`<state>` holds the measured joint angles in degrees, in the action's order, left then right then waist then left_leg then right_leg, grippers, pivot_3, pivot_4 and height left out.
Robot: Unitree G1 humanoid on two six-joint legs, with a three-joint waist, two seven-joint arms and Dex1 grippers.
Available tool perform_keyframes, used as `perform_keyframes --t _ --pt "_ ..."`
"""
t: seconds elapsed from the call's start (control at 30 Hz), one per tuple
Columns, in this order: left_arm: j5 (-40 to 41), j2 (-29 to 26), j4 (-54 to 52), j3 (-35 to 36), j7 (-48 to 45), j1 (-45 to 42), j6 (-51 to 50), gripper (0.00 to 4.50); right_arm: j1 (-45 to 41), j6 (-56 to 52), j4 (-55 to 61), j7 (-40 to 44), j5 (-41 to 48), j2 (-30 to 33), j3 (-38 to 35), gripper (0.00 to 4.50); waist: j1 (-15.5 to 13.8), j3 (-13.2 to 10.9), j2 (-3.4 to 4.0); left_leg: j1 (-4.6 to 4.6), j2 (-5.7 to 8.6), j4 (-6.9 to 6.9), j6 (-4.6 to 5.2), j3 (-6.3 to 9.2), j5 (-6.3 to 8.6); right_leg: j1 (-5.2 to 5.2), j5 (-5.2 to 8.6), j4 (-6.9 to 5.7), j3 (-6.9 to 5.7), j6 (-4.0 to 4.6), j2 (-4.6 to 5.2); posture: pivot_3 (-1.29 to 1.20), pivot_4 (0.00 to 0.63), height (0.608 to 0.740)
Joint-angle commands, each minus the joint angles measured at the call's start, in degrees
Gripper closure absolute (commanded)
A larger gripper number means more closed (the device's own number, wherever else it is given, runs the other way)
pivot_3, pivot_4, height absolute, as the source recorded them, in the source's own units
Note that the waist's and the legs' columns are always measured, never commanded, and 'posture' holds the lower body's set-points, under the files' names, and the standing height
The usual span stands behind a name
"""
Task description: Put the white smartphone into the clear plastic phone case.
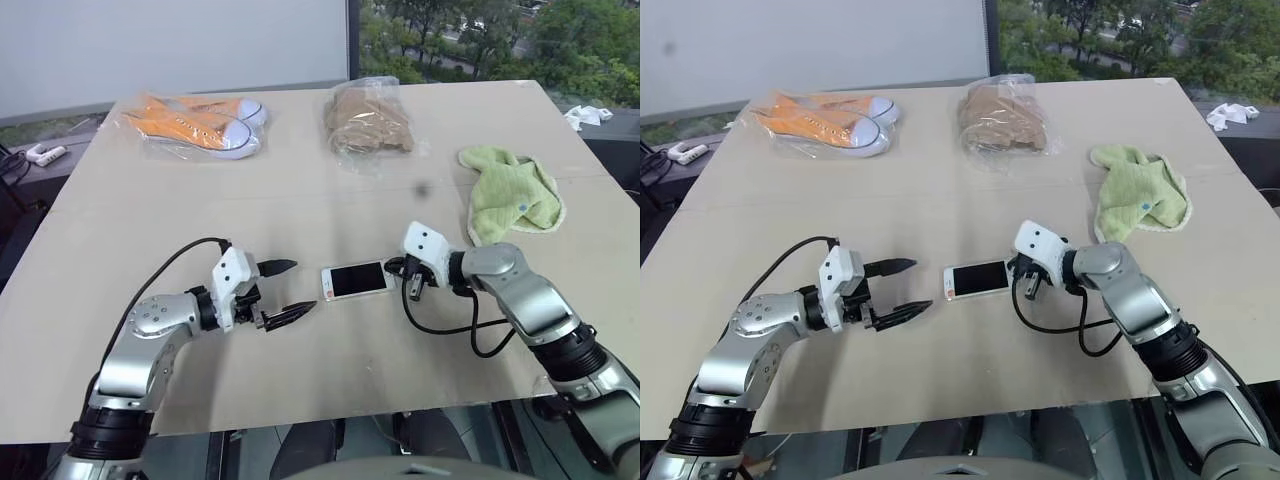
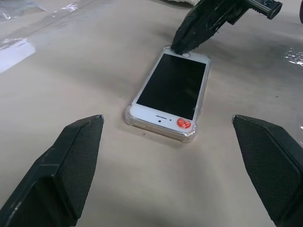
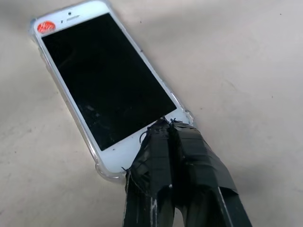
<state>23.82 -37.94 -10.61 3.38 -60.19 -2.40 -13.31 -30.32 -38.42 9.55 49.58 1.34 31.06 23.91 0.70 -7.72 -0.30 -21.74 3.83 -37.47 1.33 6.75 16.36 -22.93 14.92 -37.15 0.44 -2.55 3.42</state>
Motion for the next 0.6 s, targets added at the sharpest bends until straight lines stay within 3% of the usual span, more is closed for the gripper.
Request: perform_keyframes --t 0.03,0.17,0.3,0.43,0.6 --pt "0.7 -0.4 -2.5 0.3 0.0 0.1 0.2 0.0 1.3 -2.2 -1.3 3.1 -1.7 2.2 4.7 4.47 -0.1 0.0 -0.01 0.02 0.0 -0.01 0.0 0.01 0.0 0.0 0.0 0.0 -0.01 0.0 0.0 0.0 0.15 0.74" --pt "0.7 -0.5 -2.6 0.4 0.1 0.4 0.2 0.0 1.9 -2.5 -0.8 4.2 -2.2 2.6 6.4 4.47 0.0 0.1 -0.07 0.07 0.0 -0.01 0.0 0.0 0.0 0.02 0.0 -0.01 0.0 0.0 0.0 0.0 0.15 0.74" --pt "0.5 -0.4 -2.5 0.4 0.2 0.5 0.3 0.0 3.1 -0.1 -1.2 1.1 -2.2 1.0 3.5 4.47 0.0 0.1 -0.15 0.08 0.0 -0.01 0.0 0.0 0.0 0.02 0.0 -0.02 0.01 0.0 0.0 0.0 0.15 0.74" --pt "0.5 0.0 -1.7 1.1 1.1 0.5 0.4 0.0 4.9 0.1 3.5 -1.3 7.0 -4.5 -9.0 4.47 0.0 0.1 -0.11 0.09 0.0 -0.01 0.0 -0.05 0.0 0.04 0.0 -0.13 0.08 0.0 0.0 0.0 0.15 0.74" --pt "-1.0 -0.6 1.1 2.3 2.8 0.5 1.1 0.0 9.7 3.5 9.2 2.4 16.6 -3.2 -19.2 4.47 0.0 0.0 0.03 -0.12 0.0 -0.02 0.0 -0.13 0.0 -0.28 0.0 -0.29 0.16 0.0 0.01 0.0 0.15 0.74"
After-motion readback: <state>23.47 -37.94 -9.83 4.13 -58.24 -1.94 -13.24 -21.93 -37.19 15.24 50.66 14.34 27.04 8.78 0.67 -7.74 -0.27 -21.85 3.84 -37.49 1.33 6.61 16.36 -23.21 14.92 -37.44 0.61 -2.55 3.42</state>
